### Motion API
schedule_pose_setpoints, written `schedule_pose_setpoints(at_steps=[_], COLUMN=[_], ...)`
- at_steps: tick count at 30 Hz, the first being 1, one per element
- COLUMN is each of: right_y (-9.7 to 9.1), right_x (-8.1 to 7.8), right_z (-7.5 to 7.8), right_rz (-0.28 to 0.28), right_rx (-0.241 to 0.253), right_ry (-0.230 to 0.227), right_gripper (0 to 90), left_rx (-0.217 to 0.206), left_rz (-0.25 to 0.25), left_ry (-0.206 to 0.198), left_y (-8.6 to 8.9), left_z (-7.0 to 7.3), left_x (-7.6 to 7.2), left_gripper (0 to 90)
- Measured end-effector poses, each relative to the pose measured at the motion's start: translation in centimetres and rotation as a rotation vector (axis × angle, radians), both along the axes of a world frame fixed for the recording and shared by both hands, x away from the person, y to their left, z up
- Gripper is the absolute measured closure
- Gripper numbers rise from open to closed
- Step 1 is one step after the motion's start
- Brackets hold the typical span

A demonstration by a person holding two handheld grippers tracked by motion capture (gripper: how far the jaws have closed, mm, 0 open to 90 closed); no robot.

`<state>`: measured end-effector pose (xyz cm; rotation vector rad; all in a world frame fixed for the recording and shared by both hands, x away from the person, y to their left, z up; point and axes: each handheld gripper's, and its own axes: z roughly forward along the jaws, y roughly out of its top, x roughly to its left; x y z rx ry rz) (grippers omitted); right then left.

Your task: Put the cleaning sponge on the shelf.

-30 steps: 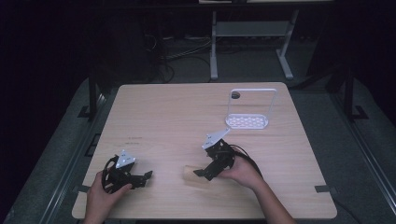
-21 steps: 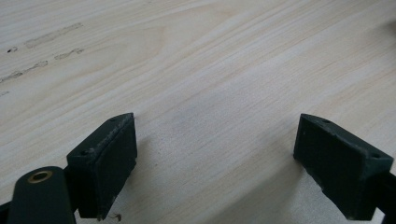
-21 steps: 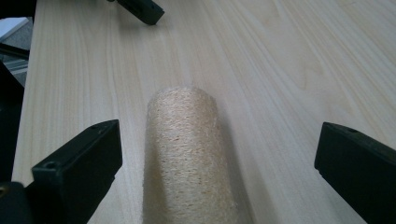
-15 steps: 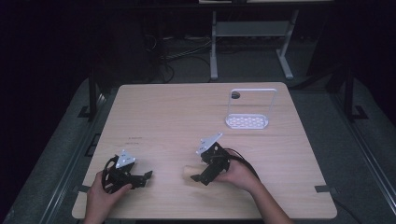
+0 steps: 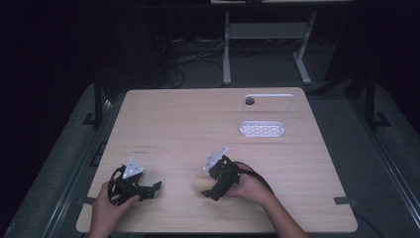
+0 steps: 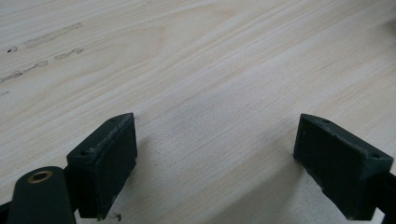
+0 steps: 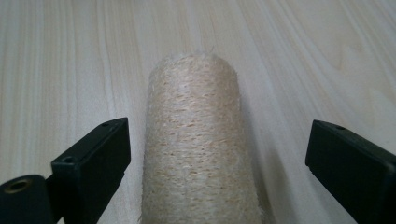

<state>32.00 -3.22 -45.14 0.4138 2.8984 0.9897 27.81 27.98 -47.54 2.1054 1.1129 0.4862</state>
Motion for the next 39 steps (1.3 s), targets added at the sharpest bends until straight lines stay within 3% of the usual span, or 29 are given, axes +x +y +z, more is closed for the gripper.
schedule_pose_setpoints(at_steps=[6, 8, 14, 21, 28, 39], right_y=[0.12, 0.06, 0.03, -0.06, -0.36, -0.50], right_x=[-0.03, -0.03, 0.03, 0.02, 0.06, 0.06], right_z=[-0.27, -0.31, -0.46, -0.48, -0.31, -0.27], right_rz=[0.002, 0.003, -0.001, 0.001, 0.011, 0.013], right_rx=[-0.016, -0.017, -0.019, -0.022, -0.010, -0.005], right_ry=[-0.004, -0.008, 0.006, 0.024, 0.028, 0.043], right_gripper=[7.1, 13.9, 15.5, 23.3, 38.0, 41.7], left_rx=[0.001, 0.001, 0.002, 0.003, 0.004, 0.004], left_rz=[-0.001, -0.001, -0.001, -0.003, -0.003, -0.003], left_ry=[0.001, 0.001, 0.001, 0.002, 0.002, 0.002], left_y=[0.01, 0.01, 0.01, 0.03, 0.03, 0.03], left_z=[0.01, 0.01, 0.01, 0.02, 0.02, 0.02], left_x=[0.00, 0.00, 0.00, 0.00, 0.00, 0.00], left_gripper=[12.8, 12.8, 12.8, 12.8, 12.8, 12.8])
